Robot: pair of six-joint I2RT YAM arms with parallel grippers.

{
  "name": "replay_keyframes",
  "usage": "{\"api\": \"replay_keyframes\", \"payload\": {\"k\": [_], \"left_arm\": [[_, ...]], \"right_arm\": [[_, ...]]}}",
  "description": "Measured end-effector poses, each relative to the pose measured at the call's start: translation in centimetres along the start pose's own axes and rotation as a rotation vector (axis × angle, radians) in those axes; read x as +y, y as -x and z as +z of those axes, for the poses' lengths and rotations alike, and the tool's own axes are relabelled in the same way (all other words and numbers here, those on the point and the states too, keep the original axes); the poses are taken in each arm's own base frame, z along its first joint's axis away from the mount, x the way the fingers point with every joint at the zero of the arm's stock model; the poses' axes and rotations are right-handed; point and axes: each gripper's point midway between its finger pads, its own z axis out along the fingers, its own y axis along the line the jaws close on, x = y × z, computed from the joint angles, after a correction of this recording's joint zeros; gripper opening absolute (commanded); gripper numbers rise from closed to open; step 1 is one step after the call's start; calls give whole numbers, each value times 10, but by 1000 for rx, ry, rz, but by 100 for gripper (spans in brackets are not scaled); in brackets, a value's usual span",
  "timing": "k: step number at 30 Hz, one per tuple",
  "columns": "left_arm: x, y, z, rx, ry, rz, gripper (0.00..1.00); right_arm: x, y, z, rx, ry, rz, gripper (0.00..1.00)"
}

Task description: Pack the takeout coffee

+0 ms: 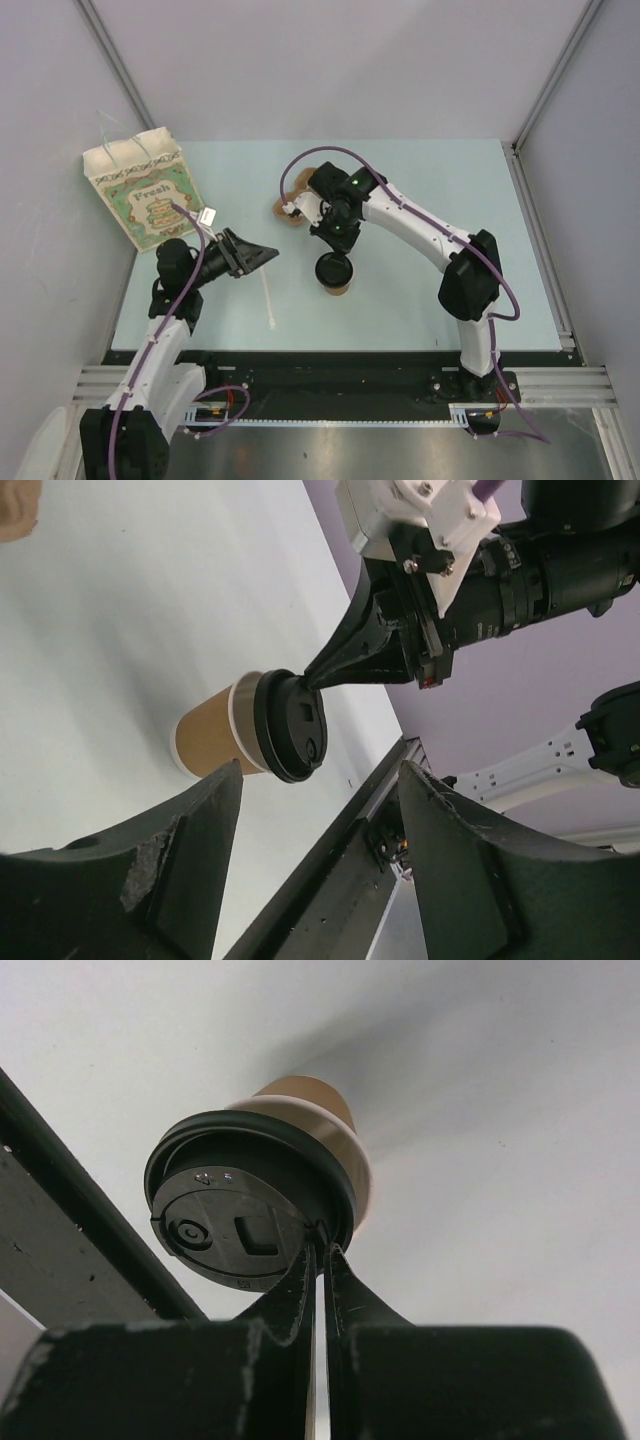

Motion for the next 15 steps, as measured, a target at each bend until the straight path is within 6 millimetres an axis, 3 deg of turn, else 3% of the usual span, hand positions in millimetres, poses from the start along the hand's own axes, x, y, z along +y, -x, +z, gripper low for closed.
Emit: {"api": "replay_keyframes", "payload": {"k": [7, 15], "left_arm": [[-2, -4, 2, 16, -8, 9, 68], [-1, -5, 4, 18, -5, 17, 69]], "right_arm": [[-9, 2, -3, 2, -46, 0, 0], [-13, 0, 8, 30, -45, 5, 0]]}}
